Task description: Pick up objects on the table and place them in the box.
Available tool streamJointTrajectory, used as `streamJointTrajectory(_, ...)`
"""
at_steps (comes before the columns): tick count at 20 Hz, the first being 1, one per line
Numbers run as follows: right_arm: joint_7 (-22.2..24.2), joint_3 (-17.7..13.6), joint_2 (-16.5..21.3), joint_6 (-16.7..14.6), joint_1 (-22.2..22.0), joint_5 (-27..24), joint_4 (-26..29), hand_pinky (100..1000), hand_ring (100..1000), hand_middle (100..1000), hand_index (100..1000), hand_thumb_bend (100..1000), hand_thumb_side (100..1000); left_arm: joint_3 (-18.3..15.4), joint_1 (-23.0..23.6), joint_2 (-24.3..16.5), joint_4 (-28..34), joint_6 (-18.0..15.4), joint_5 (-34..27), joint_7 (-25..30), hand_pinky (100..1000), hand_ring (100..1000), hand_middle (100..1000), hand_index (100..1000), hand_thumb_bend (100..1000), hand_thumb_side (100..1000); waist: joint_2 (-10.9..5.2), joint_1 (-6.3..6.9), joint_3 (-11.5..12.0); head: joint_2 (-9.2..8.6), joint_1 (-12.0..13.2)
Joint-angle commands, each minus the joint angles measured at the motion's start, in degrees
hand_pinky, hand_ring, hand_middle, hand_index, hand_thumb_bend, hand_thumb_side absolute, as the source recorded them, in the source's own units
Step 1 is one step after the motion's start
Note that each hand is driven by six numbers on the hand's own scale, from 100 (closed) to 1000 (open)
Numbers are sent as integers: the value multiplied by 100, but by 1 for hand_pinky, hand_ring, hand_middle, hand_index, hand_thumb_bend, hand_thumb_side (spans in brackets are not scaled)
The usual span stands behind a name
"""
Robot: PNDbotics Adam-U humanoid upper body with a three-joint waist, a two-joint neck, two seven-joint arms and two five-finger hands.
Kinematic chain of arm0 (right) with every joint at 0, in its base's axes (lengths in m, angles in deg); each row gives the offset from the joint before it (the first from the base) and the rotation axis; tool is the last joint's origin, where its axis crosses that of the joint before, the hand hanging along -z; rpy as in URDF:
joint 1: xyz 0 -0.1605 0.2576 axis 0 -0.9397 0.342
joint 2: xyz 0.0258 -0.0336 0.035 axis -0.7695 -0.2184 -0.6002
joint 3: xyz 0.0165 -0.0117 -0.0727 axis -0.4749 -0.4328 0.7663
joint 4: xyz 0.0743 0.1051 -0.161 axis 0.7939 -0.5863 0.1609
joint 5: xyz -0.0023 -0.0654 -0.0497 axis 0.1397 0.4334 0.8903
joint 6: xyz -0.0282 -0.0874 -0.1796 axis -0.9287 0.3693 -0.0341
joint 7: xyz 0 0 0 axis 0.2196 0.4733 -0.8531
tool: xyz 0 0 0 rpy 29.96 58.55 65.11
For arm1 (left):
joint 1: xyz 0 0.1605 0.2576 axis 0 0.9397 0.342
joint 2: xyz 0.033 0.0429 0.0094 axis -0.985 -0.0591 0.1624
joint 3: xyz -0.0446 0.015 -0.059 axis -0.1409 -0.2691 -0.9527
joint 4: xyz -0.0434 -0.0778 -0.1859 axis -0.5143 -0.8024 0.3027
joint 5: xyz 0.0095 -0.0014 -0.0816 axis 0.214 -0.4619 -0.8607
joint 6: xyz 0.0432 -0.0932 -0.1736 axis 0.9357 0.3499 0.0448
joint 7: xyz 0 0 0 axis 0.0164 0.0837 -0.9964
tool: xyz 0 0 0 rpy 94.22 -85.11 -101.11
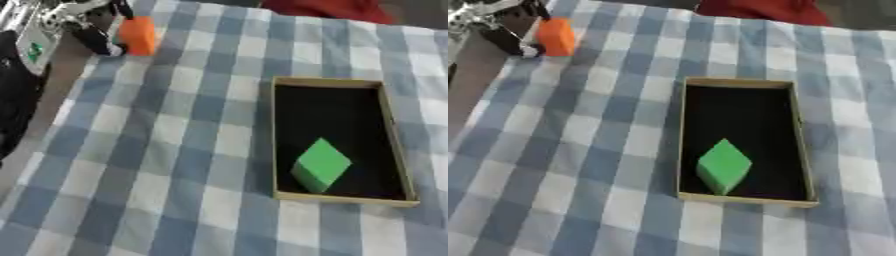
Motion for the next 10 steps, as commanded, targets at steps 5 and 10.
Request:
streamJointTrajectory(5, 10, -52, 230, 10, 21, -30, 94, 795, 768, 764, 787, 100, 1000, -59, -140, -146, 167, -81, -201, -56, 828, 879, 819, 932, 515, 100, -99, 19, 27, -92, -10)
streamJointTrajectory(10, 21, -46, 241, -16, 89, -34, 94, 796, 769, 764, 788, 100, 1000, -90, -139, -215, 155, -53, -357, -32, 889, 957, 880, 956, 518, 100, -40, 43, -49, -194, 80)
